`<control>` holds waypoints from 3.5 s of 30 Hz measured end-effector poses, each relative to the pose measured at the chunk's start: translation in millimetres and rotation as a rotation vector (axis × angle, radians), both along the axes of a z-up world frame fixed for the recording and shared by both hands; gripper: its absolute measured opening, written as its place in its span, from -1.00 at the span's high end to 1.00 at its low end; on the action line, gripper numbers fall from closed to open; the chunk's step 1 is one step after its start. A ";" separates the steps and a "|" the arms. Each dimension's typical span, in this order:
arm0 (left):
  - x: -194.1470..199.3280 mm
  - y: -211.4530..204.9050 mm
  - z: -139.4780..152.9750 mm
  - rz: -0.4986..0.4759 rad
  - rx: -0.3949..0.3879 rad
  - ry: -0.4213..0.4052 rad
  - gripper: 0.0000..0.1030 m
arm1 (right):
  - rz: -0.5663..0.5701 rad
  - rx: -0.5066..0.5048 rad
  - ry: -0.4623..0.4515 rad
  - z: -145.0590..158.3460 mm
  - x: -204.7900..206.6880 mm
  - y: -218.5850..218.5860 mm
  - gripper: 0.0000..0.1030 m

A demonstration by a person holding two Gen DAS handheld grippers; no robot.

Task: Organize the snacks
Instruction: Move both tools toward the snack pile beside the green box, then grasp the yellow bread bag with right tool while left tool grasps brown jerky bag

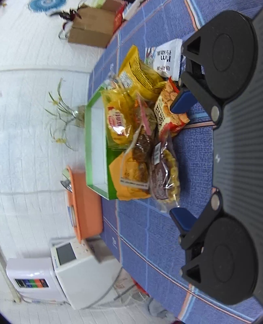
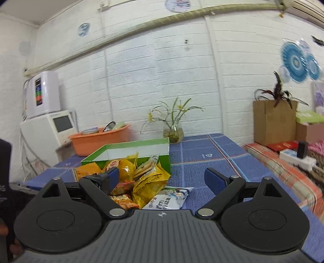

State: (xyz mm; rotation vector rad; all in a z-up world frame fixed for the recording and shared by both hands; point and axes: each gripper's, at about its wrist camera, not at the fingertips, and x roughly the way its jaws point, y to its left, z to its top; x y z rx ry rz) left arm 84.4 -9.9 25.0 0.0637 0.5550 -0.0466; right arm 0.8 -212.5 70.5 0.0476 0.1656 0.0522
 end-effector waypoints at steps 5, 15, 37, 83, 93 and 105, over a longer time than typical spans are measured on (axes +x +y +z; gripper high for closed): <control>1.3 -15.5 5.2 0.084 -0.019 0.070 -0.86 | 0.028 -0.077 0.056 11.1 15.9 -10.1 -1.00; -41.4 1.5 9.4 0.078 -0.019 0.039 -0.86 | -0.067 0.079 0.083 -9.7 -15.7 -18.3 -1.00; -11.9 40.6 13.0 0.031 -0.066 0.032 -0.86 | 0.077 0.117 0.106 8.2 18.3 45.5 -1.00; 35.9 53.2 -20.9 -0.039 0.029 0.013 -0.86 | 0.363 -0.468 0.019 7.1 88.8 69.2 -1.00; 51.2 51.5 -25.6 -0.107 -0.032 0.013 -0.86 | 0.490 -0.618 0.160 -7.0 165.8 80.9 -1.00; 85.2 41.4 -46.5 -0.102 0.001 0.083 -0.86 | 0.639 -0.778 0.296 -16.4 196.2 99.4 -0.66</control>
